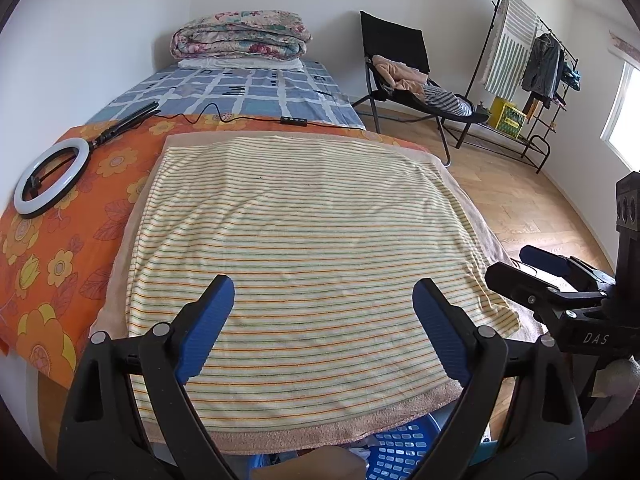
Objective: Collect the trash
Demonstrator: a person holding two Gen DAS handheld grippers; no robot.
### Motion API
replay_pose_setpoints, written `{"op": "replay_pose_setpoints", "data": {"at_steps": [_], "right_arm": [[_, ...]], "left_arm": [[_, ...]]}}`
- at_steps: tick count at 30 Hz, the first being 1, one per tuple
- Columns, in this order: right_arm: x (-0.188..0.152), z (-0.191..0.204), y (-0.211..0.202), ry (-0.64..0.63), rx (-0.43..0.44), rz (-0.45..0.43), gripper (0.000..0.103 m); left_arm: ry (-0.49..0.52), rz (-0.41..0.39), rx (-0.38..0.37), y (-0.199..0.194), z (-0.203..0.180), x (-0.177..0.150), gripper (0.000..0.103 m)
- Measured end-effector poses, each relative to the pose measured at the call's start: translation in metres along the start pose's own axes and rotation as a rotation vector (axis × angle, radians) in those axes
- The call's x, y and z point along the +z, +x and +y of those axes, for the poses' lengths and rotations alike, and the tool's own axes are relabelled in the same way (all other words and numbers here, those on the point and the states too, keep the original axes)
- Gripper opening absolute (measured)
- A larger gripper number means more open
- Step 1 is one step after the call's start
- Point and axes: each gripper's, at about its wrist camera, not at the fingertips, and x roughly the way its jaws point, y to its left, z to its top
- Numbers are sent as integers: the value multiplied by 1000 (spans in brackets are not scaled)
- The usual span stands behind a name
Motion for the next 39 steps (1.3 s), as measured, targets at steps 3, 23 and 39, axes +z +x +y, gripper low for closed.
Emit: {"op": "replay_pose_setpoints", "data": {"at_steps": [3,23,39], "right_arm": [[0,-1,0,12,6,4,103],[-2,-1,2,11,6,19,103],[-4,-2,5,17,5,25,103]], "left_arm": [[6,1,2,0,0,0,93],[24,11,6,2,-7,-4,93],[24,12,6,2,-7,-4,93]]}}
